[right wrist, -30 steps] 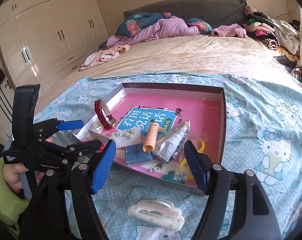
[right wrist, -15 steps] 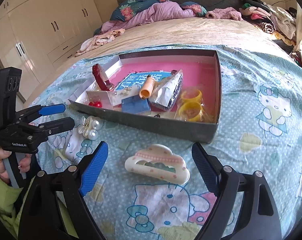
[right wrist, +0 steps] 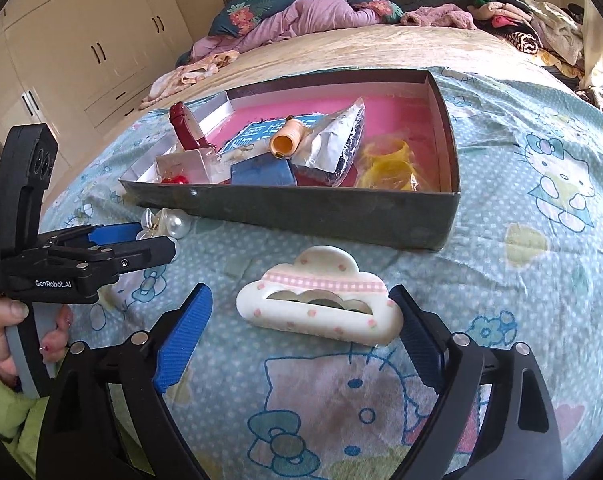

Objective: Organize jewelry
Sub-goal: 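Grasp the white flower hair clip with the left tool while the right tool grasps the white cloud clip, then lower the flower clip with the left tool into the box while the right tool drops the cloud clip in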

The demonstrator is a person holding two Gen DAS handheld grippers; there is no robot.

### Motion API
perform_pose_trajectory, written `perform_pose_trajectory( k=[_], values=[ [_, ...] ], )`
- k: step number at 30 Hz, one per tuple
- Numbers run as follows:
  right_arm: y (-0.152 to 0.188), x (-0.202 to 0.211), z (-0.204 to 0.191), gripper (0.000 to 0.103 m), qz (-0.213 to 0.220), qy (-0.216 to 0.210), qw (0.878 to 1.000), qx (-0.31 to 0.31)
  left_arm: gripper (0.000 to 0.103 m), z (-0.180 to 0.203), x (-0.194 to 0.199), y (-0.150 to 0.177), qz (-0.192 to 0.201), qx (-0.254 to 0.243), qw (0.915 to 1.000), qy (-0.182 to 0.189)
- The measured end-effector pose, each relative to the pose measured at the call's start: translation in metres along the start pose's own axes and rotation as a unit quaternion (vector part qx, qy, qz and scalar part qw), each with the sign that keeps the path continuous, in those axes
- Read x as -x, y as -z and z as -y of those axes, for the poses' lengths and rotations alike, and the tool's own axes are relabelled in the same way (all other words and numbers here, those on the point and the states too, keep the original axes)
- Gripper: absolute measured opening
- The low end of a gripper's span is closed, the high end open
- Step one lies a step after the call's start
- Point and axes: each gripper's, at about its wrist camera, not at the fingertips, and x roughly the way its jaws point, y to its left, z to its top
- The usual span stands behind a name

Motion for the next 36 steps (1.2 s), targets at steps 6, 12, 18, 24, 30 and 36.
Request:
perform_pose_trajectory(
  k=[6, 12, 18, 24, 30, 36],
  values=[
    [0.001, -0.008, -0.002, 0.075, 0.01, 0.018, 1.0, 0.017, 0.034, 0.005, 0.0, 0.001, 0.008, -0.016, 0.9997, -0.017],
    [-0.002, 0.003, -0.001, 0.073, 0.015, -0.006, 1.0, 0.013, 0.031, 0.005, 0.02, 0.006, 0.024, -0.019, 0.9995, -0.005],
    [-0.013, 0.032, -0.006, 0.073, 0.048, -0.017, 0.998, 0.027, 0.031, -0.003, 0.055, -0.004, 0.069, -0.008, 0.9976, -0.004],
    [-0.039, 0.044, 0.002, 0.073, 0.086, -0.003, 0.996, 0.032, 0.031, -0.015, 0.061, -0.027, 0.091, 0.008, 0.9957, -0.014],
    [-0.061, 0.034, 0.01, 0.073, 0.101, 0.014, 0.994, 0.045, 0.031, -0.031, 0.051, -0.046, 0.09, 0.022, 0.9953, -0.029],
    [-0.078, 0.023, 0.011, 0.072, 0.107, 0.024, 0.992, 0.055, 0.031, -0.036, 0.036, -0.055, 0.079, 0.017, 0.996, -0.04]
  ],
)
